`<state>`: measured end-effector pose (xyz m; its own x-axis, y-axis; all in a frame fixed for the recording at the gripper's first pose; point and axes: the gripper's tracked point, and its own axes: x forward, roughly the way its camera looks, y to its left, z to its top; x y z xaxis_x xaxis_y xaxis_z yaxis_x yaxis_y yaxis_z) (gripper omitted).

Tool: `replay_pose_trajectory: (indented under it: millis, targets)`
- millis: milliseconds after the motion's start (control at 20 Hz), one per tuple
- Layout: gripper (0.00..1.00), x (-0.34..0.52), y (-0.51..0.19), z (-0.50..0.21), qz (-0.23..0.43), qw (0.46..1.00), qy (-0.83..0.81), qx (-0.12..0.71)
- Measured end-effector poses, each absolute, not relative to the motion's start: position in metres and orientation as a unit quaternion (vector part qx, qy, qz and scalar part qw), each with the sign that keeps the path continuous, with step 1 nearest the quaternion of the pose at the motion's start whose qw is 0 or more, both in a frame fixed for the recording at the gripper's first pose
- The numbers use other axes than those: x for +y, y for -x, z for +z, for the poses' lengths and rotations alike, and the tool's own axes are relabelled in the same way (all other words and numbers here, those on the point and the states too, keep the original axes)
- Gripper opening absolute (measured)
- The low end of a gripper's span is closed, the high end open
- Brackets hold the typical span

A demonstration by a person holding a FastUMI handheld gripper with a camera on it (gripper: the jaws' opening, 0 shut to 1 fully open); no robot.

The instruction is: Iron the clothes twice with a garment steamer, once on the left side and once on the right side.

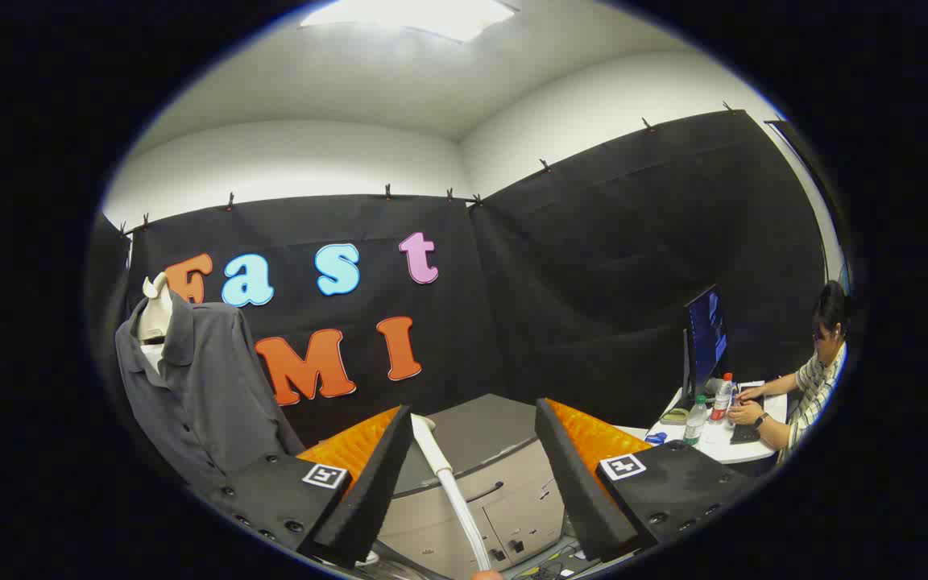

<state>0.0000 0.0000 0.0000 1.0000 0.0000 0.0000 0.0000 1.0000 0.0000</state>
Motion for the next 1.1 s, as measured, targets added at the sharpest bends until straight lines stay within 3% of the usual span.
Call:
replay_pose_trajectory:
  millis: [1100]
  targets:
    - [0.98,0.023,-0.004,-0.025,0.032,0.999,0.007,0.032]
